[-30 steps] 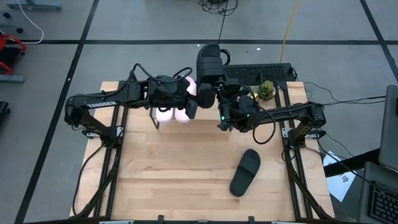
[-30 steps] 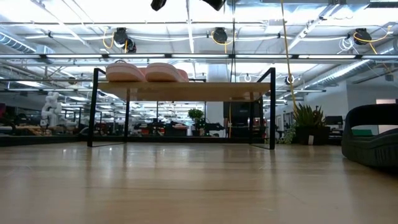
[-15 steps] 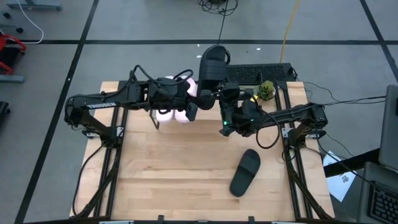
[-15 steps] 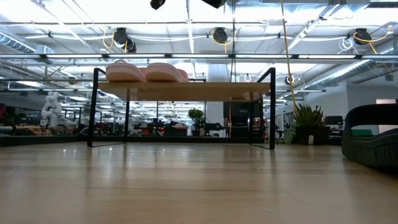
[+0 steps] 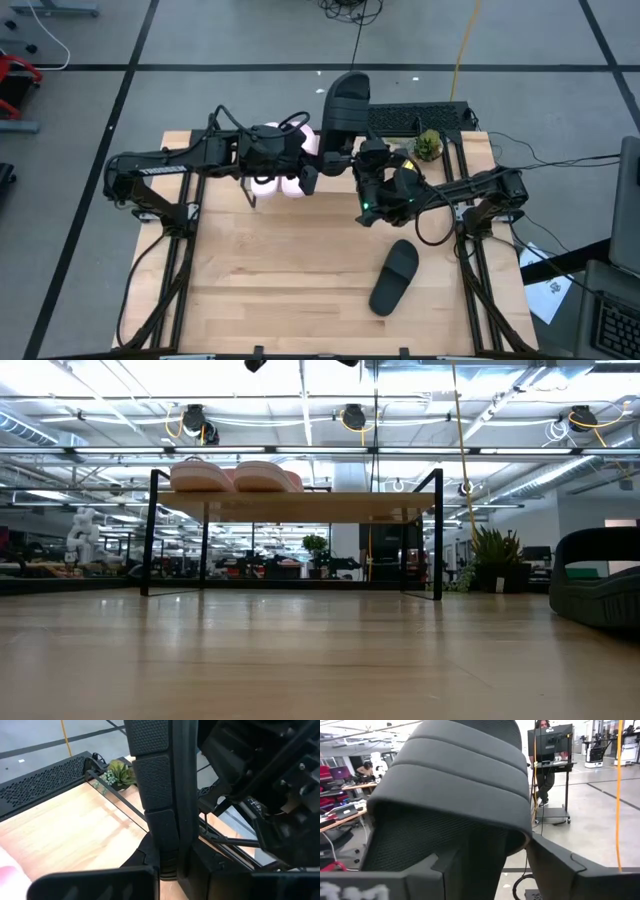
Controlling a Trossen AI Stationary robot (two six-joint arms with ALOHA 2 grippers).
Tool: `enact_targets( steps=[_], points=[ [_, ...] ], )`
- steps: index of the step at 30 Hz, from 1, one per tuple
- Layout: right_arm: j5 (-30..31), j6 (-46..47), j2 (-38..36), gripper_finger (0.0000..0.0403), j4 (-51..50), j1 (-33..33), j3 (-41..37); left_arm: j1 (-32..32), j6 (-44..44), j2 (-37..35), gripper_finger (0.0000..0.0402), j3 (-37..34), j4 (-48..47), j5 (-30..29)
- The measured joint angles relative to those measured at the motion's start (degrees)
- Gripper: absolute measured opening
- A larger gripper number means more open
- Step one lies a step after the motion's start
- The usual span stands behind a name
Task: Pick and place slides into the shelf
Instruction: Put the left black slides on the shelf
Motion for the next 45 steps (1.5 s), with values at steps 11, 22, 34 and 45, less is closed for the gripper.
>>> enact_targets(
  steps=[11,22,34,45],
  points=[
    [0.1,-9.2,-0.2,0.0189,0.6,0.5,0.0,-0.7,-1.0,0.0,0.0041,0.0,-3.4,-0.5],
    [0.1,-11.5,-2.3,0.0189,0.9,5.2,-0.1,-0.8,1.8,-0.1,0.0041,0.0,-3.4,1.3],
    [0.1,-16.0,-3.1,0.0188,0.9,13.5,-0.3,-0.4,1.9,-0.1,0.0041,0.0,-3.0,1.1],
    [0.1,-17.7,-3.1,0.0188,0.9,24.9,-0.3,1.0,0.2,-0.1,0.0040,0.0,-5.1,1.6]
  ],
)
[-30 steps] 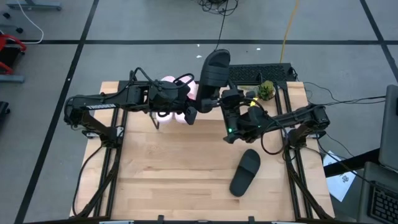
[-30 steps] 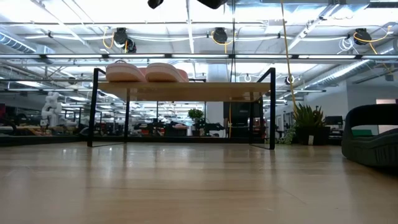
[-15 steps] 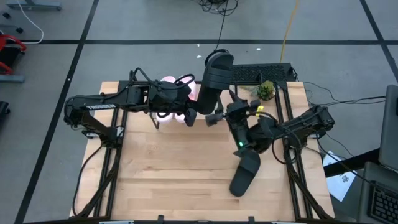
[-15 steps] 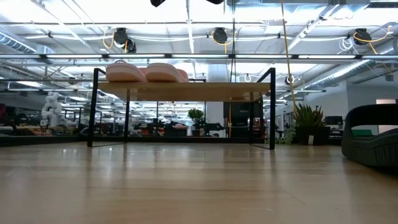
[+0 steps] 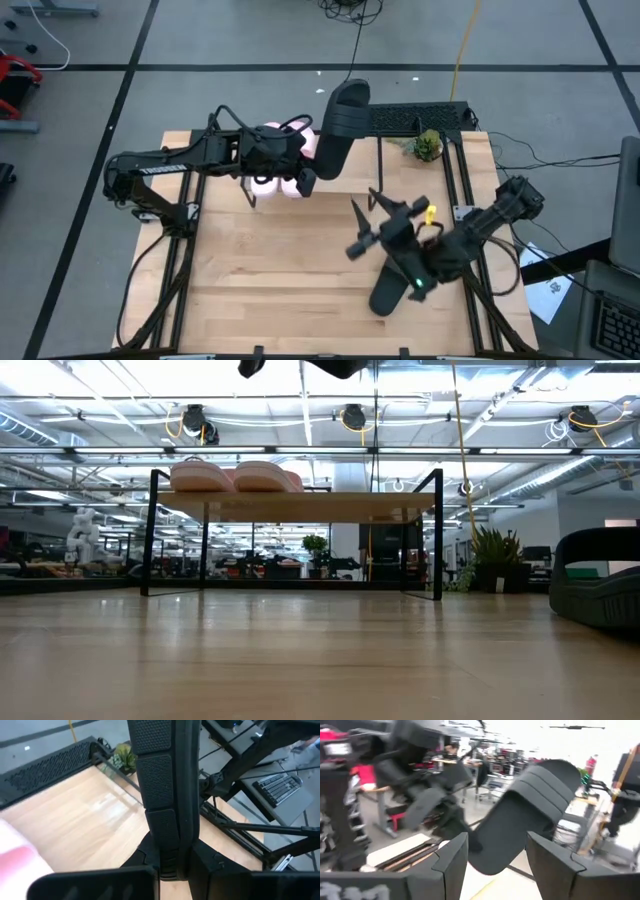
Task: Pick and place slides into the shelf
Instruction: Put the left black slides on the shelf
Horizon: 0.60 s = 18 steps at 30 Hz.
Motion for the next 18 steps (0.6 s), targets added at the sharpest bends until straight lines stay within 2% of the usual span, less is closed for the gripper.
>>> enact_targets(
  steps=[3,6,10,13,15,18],
  points=[
    [0.0,-3.3,-0.1,0.0188,-0.1,2.6,0.0,0.0,-2.2,-0.1,0.0040,-1.2,1.1,0.0],
    [0.0,-4.9,-1.1,0.0188,-0.1,4.6,0.0,0.9,-6.3,-0.1,0.0040,-6.0,6.5,1.8],
    [0.0,-6.8,-3.3,0.0188,-0.2,6.5,0.0,2.3,-14.6,0.1,0.0040,-16.1,22.3,7.1],
    [0.0,-7.7,-5.1,0.0187,-1.8,7.8,0.0,2.9,-21.2,0.0,0.0040,-23.6,35.6,7.8],
    [0.0,-7.7,-6.1,0.0187,-2.5,8.8,0.0,3.4,-25.4,0.0,0.0040,-27.4,39.7,7.0],
    [0.0,-7.5,-7.5,0.0187,-2.6,10.3,0.0,3.3,-30.2,-1.0,0.0040,-30.3,41.1,5.8]
  ],
)
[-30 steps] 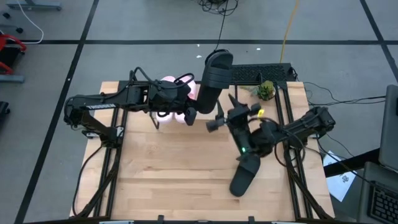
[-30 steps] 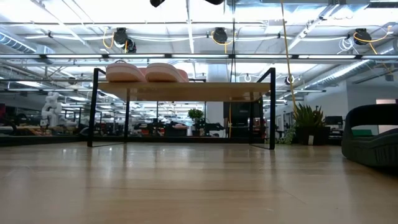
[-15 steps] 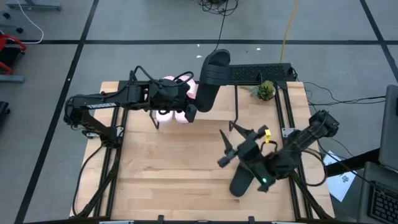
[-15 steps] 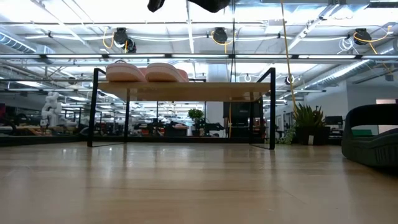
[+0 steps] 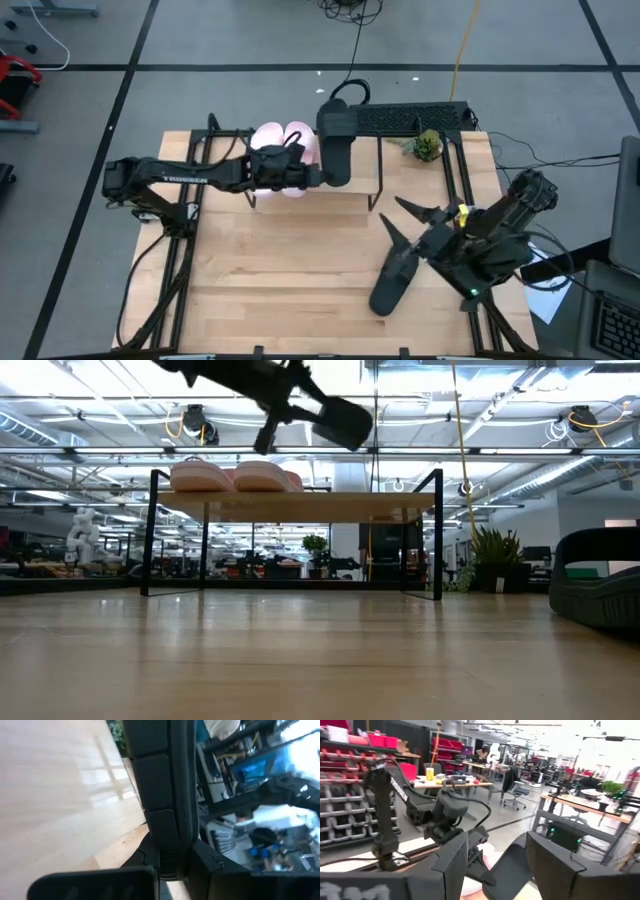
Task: Pick and place slides into the shelf
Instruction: Put the left black slides on the shelf
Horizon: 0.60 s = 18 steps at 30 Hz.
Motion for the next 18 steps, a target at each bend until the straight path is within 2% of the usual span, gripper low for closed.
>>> enact_targets(
  steps=[3,7,14,18],
  points=[
    [0.0,-0.2,-0.7,0.0187,-0.7,1.1,0.0,-2.3,-2.1,-0.9,0.0040,0.1,-1.1,-2.0],
    [0.0,-0.4,-1.0,0.0187,-3.0,2.1,0.0,-6.5,-4.3,-3.1,0.0040,0.0,-2.2,-8.1],
    [0.0,-1.3,-1.0,0.0187,-4.9,2.1,0.0,-11.3,-10.8,-5.4,0.0039,-0.1,-11.3,-7.8],
    [0.0,-1.3,-1.0,0.0187,-5.1,2.1,0.0,-14.3,-14.2,-5.8,0.0039,0.0,-10.8,-10.3]
  ],
)
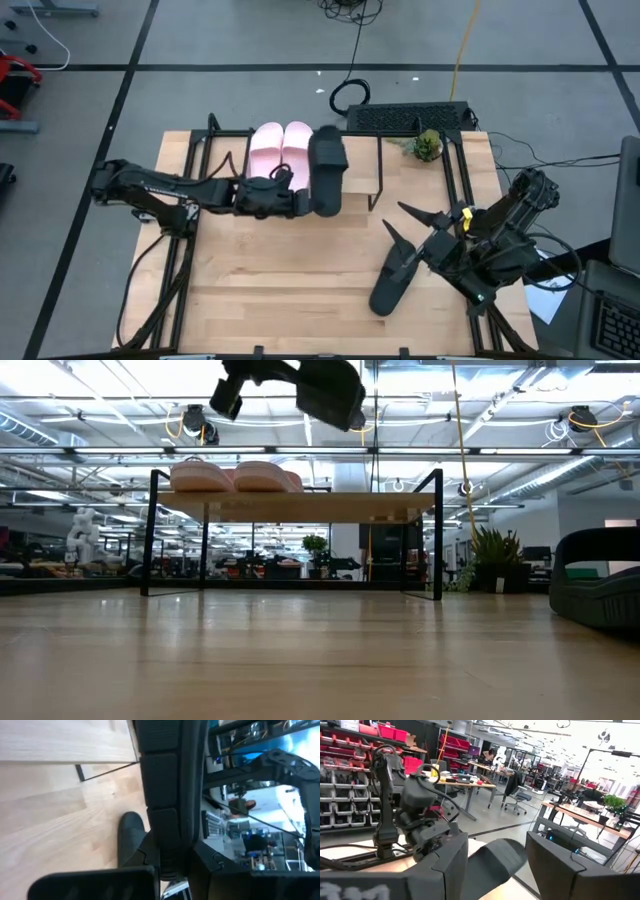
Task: Pick and place slides into the shelf
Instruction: Put the left black slides on the shelf
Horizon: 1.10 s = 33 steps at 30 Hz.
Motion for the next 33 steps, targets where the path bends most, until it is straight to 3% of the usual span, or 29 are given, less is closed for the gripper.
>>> enact_targets(
  steps=[10,19,26,33],
  points=[
    [0.0,3.5,0.0,0.0187,-6.4,0.0,-0.2,-8.9,-4.8,1.2,0.0039,0.0,1.3,-10.0],
    [0.0,4.7,0.0,0.0187,-6.3,-1.2,-4.2,-16.3,-9.2,2.6,0.0039,0.0,2.5,-19.2],
    [0.0,5.5,0.0,0.0187,-5.2,-3.0,-6.4,-21.5,-13.2,7.2,0.0039,0.0,6.2,-20.7],
    [0.0,6.0,0.0,0.0187,-5.1,-5.0,-6.6,-22.6,-13.3,11.6,0.0039,0.0,9.7,-20.8]
  ],
)
